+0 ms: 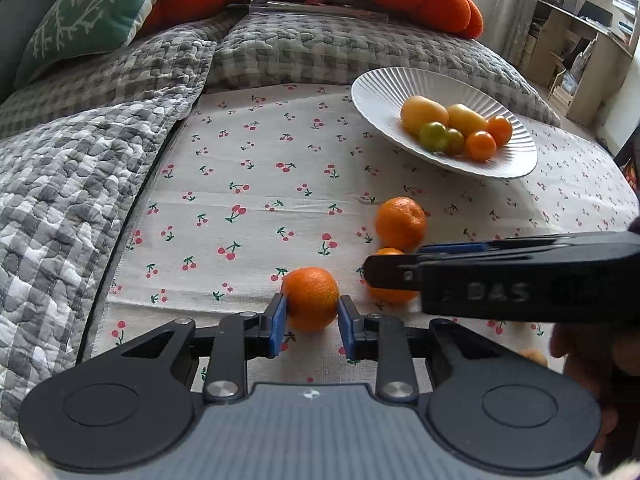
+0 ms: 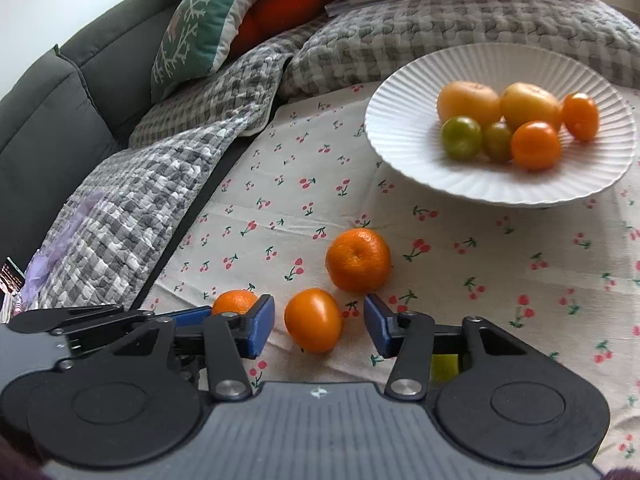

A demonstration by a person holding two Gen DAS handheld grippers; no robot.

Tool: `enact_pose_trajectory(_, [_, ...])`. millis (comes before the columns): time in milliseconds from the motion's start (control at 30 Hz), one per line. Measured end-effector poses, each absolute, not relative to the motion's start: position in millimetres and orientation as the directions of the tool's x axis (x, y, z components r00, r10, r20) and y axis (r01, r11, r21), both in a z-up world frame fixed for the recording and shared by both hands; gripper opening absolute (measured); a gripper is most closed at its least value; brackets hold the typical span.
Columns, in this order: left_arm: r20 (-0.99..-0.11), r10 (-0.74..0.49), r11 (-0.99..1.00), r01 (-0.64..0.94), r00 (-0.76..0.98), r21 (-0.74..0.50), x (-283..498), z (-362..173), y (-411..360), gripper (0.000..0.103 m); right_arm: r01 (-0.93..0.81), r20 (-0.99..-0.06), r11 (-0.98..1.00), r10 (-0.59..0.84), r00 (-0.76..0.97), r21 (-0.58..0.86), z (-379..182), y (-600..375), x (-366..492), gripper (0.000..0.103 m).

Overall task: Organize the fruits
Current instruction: 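Grasp an orange with the left gripper while the right grasps another orange, then carry both oranges to the white plate and open both grippers there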

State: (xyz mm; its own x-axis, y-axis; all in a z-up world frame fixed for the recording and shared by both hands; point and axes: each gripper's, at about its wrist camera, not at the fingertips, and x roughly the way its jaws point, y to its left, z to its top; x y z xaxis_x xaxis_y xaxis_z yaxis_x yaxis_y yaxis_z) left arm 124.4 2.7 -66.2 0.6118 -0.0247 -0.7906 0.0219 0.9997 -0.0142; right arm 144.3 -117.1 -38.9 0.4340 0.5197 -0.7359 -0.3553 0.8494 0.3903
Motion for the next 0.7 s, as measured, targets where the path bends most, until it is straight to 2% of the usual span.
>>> enact_pose_trajectory(100, [-0.796,-0.031,1.0,0.021,0.605,-0.024,125.6,-67.7,3.9,0.023,-0.372,-0.74,0.846,0.521,0.426,0.382,-37.1,-114.5,141.6,0.029])
enact_pose_trajectory(533, [-0.781,-0.05,0.999,0.021,0.622,-0.047,125.9,-62.8,11.0,0.019,-0.308,-0.71,0.826,0.563,0.423,0.472,-12.0,-137.1,138.1,0.028])
enact_pose_trajectory(700, [-0.763,-0.073,0.997,0.02,0.642,-0.078,124.8,-58.0,13.7,0.01,-0.255,-0.659,0.815,0.572,0.488,0.52,12.2,-171.4,143.2,0.028])
